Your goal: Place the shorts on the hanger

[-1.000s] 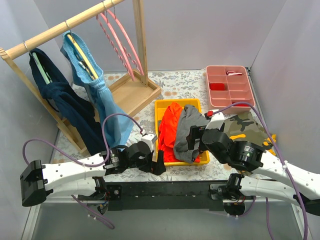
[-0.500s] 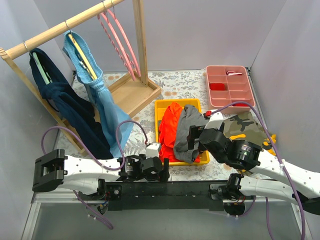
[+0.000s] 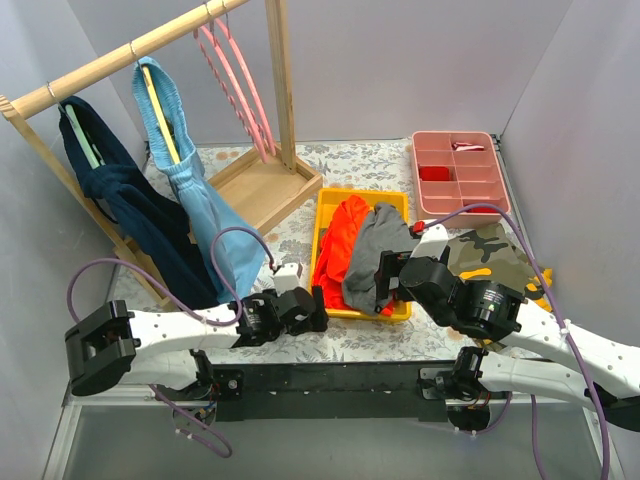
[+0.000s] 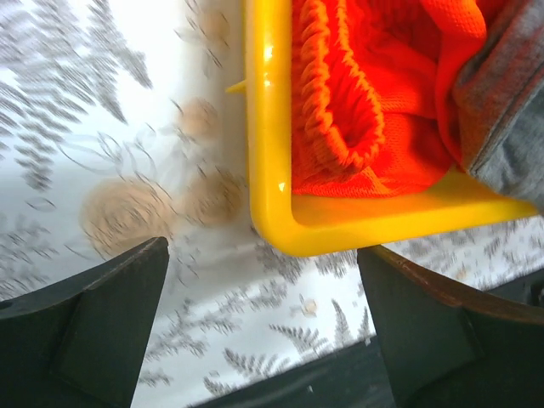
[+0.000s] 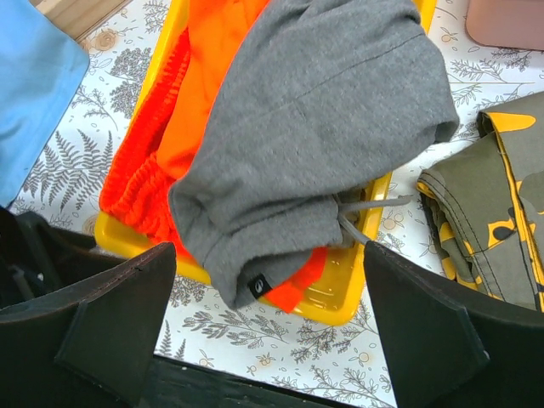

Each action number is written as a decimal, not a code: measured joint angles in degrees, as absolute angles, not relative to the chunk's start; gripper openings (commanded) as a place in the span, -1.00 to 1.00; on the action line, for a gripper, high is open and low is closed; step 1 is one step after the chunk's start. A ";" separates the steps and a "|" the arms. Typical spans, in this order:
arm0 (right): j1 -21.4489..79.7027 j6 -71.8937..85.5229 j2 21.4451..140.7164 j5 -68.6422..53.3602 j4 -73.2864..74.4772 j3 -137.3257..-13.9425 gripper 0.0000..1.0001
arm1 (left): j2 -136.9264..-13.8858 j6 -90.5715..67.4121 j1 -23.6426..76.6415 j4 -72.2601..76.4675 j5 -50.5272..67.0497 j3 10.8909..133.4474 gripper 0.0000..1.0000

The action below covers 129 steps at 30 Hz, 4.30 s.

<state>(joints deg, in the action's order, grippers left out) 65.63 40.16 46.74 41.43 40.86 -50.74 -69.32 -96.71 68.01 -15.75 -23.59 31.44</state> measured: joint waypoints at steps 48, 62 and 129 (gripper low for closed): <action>42.37 41.78 63.18 23.86 32.64 -37.54 0.97 | -84.14 -77.23 55.11 -5.50 -10.28 42.68 0.95; 31.51 33.34 80.20 23.33 26.98 -51.37 0.97 | -100.75 -74.61 44.80 -5.52 -2.46 60.93 0.93; 17.52 27.79 86.63 7.07 15.88 -69.01 0.97 | -81.47 -71.50 39.81 -14.15 0.82 54.83 0.96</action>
<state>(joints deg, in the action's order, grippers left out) 17.52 27.79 86.63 7.07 15.88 -69.01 -81.47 -71.50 39.81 -14.15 0.82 54.83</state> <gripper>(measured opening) 0.984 0.981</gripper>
